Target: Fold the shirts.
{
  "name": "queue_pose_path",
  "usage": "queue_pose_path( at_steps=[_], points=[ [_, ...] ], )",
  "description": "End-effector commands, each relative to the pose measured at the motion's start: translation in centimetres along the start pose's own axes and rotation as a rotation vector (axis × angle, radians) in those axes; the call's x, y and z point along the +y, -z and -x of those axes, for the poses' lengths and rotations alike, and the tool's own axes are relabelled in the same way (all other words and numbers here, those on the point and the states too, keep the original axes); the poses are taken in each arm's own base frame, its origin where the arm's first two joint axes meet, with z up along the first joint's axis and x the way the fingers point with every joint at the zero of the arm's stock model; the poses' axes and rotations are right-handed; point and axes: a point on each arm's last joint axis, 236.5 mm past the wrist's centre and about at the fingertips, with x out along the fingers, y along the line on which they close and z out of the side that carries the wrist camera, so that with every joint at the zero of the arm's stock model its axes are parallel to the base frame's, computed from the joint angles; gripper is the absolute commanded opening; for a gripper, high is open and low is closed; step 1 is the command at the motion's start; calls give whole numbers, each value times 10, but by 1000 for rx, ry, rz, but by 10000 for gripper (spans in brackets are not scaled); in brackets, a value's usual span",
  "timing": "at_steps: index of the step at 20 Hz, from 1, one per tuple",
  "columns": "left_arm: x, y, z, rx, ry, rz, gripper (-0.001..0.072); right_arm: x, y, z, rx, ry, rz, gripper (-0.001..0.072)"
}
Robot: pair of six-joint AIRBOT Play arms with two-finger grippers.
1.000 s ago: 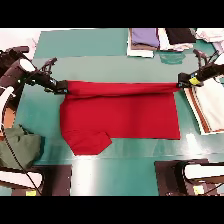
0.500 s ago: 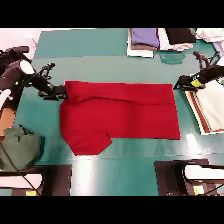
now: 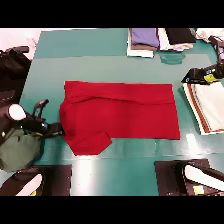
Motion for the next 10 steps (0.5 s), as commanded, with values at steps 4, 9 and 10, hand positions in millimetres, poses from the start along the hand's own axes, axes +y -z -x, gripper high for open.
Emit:
queue_pose_path(
  at_steps=[4,9,10],
  points=[
    [-32,19,-37,-46,224,141,608,3,-1,6,-17,0,9,446],
    [-54,8,-37,-105,294,111,452,4,0,6,-11,-1,9,446],
    [-59,9,-37,-104,300,98,277,4,3,6,0,-2,10,445]
  ],
)
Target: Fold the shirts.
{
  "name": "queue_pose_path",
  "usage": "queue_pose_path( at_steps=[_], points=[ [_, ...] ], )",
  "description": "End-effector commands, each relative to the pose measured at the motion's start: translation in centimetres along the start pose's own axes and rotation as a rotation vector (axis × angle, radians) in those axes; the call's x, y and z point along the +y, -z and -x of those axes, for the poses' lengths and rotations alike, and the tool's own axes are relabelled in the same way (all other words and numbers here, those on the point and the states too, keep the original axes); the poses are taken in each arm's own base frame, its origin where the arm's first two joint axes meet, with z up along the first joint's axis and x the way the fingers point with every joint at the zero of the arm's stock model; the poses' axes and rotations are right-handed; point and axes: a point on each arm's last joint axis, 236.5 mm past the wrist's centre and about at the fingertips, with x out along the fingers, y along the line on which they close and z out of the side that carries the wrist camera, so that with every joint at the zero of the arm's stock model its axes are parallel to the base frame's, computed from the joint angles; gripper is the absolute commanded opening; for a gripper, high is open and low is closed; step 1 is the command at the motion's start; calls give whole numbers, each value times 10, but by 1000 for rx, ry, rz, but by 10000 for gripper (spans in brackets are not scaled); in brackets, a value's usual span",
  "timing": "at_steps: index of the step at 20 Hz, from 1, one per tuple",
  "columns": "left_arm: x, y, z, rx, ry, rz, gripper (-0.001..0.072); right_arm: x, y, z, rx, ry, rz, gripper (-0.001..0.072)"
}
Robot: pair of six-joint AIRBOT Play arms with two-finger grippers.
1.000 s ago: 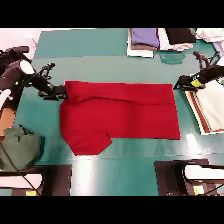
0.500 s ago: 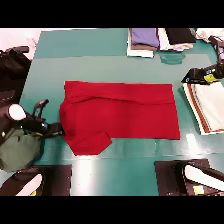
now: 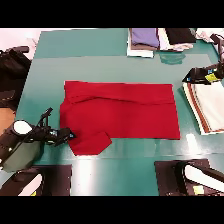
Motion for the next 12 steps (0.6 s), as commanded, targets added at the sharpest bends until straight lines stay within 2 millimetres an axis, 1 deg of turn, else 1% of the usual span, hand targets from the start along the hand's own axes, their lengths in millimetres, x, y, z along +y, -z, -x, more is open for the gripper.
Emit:
queue_pose_path(
  at_steps=[1,2,4,5,7,8,9,10,11,12],
  points=[
    [-22,-3,-3,-28,63,-21,131,-1,8,1,32,2,-1,445],
    [-27,-3,1,-21,68,-42,23,-5,13,2,52,5,-10,445],
    [-36,-9,16,-13,55,-127,23,-16,28,3,87,10,-47,446],
    [-38,-12,25,-12,33,-165,23,-25,41,2,105,16,-81,446],
    [-42,-23,40,-28,-5,-228,23,-46,85,-8,180,21,-160,447],
    [-45,-28,47,-43,-12,-247,23,-55,112,-15,224,19,-223,448],
    [-49,-31,50,-54,-9,-255,23,-64,144,-24,273,14,-299,453],
    [-51,-33,52,-60,-6,-257,24,-70,176,-33,325,2,-372,493],
    [-51,-34,52,-64,-7,-258,24,-72,203,-42,373,-14,-443,552],
    [-51,-35,52,-67,-7,-258,23,-73,229,-51,414,-29,-498,555]
  ],
)
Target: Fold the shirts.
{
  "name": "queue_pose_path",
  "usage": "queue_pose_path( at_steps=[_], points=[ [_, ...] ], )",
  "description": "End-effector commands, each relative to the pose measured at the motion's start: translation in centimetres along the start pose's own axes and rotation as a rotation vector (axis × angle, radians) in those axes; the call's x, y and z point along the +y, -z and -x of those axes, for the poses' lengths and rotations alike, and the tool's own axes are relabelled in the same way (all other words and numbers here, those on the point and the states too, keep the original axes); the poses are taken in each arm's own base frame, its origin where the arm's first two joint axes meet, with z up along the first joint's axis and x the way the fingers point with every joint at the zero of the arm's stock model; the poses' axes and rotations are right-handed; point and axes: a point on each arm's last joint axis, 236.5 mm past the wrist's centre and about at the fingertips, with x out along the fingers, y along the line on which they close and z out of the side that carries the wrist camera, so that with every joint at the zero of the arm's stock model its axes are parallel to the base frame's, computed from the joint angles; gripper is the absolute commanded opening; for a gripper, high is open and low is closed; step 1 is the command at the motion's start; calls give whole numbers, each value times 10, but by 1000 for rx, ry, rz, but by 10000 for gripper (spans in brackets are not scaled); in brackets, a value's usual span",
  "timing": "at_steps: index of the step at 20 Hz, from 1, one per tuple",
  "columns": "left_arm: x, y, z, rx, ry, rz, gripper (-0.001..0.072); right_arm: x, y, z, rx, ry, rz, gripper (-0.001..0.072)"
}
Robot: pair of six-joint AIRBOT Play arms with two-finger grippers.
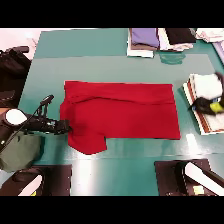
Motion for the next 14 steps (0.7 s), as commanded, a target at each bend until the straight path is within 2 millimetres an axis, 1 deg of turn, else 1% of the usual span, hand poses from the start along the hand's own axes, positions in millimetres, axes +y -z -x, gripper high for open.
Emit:
queue_pose_path(
  at_steps=[1,2,3,5,8,9,10,11,12,13,14],
  points=[
    [-1,-7,7,-15,-14,-28,24,-29,72,-52,155,-57,-178,554],
    [-1,-6,7,-14,-14,-28,24,-30,82,-64,170,-68,-205,553],
    [-1,-7,7,-16,-14,-27,24,-26,87,-72,171,-91,-223,551],
    [-1,-9,7,-27,-14,-28,24,-8,86,-85,151,-160,-217,550],
    [-1,-10,7,-30,-14,-28,24,9,81,-97,138,-154,-135,549],
    [-1,-10,7,-30,-14,-28,24,15,82,-100,144,-147,-101,541],
    [-1,-10,7,-30,-14,-28,24,21,84,-102,155,-144,-70,491],
    [-1,-10,7,-28,-15,-30,24,26,87,-103,168,-142,-38,470],
    [-1,-8,7,-20,-15,-45,24,31,90,-104,182,-141,-12,368],
    [0,-3,8,4,-22,-68,23,34,93,-103,199,-135,18,192],
    [4,3,10,35,-42,-81,23,37,93,-99,214,-129,55,44]
  ],
)
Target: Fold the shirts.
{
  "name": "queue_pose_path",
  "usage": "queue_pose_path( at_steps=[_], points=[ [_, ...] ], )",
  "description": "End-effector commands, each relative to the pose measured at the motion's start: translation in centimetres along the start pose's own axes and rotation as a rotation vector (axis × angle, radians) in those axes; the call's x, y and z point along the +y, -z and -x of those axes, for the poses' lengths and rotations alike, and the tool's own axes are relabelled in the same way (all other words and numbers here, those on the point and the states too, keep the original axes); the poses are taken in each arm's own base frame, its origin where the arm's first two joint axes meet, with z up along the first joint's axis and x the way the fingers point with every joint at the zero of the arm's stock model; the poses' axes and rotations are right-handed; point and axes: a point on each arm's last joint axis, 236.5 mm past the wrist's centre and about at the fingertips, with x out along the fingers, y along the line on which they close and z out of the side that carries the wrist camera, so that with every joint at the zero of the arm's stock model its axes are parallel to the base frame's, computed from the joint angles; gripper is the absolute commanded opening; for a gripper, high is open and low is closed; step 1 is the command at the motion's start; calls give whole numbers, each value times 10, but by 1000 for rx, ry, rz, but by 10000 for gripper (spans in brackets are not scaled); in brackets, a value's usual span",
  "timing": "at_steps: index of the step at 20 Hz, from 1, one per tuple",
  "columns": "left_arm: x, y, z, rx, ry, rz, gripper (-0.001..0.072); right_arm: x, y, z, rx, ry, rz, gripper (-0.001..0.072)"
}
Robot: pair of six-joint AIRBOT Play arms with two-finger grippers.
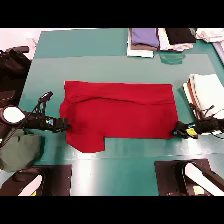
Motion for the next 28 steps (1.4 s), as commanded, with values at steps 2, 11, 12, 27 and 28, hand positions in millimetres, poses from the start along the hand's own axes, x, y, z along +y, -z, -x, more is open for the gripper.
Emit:
queue_pose_path(
  at_steps=[2,11,12,27,28],
  points=[
    [10,18,13,93,-66,-62,21,19,6,13,72,43,147,16],
    [-10,59,68,110,-69,-92,23,43,9,109,-157,212,365,15],
    [-14,43,71,44,-66,-104,22,48,5,117,-186,212,372,14],
    [31,-179,-4,-176,-192,-128,25,77,-167,99,-164,78,307,16],
    [32,-186,-7,-189,-192,-124,25,82,-174,96,-160,53,301,16]
  ],
)
